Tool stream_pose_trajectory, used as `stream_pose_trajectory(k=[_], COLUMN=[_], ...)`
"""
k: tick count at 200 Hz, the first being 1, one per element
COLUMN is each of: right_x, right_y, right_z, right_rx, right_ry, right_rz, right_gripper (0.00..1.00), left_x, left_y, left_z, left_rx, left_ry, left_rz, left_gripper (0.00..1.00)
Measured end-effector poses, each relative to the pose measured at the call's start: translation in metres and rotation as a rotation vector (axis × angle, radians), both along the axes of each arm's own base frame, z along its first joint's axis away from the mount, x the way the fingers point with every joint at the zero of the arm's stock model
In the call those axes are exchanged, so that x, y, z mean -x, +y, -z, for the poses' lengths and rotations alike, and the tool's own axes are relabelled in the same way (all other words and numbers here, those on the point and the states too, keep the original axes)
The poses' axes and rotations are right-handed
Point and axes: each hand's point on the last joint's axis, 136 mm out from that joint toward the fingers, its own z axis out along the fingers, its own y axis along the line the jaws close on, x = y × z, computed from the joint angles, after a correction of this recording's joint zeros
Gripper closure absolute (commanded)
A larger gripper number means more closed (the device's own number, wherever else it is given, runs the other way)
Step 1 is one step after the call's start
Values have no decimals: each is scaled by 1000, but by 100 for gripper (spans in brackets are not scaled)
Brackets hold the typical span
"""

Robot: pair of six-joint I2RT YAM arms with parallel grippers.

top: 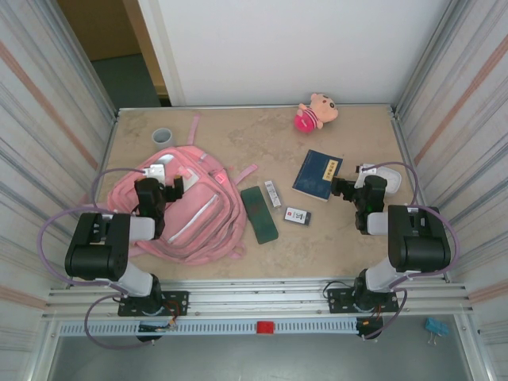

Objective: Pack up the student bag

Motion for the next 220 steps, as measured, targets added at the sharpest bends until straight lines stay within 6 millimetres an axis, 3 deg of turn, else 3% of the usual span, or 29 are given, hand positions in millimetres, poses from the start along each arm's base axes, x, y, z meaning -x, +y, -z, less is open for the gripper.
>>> stream_pose_trajectory(k=[154, 168, 179, 201, 220], right_x=[1, -2, -6, -18, -23], right_y=[-5, -8, -9, -1, 14], right_z=[-5, -24, -53, -136, -211], right_rx=[3, 2, -8, -49, -94], right_ry=[24, 24, 2, -63, -131], right_rz=[24, 35, 39, 4, -36], right_gripper=[1, 1, 1, 1, 1], left_x=[2, 6, 9, 11, 2], left_y=[-4, -12, -20, -42, -45], left_z=[-3, -6, -9, -33, -81], left_rx=[-7, -25, -55, -83, -19], left_ry=[-8, -21, -17, -1, -41], left_rz=[6, 23, 37, 81, 49], left_gripper=[2, 2, 3, 4, 7])
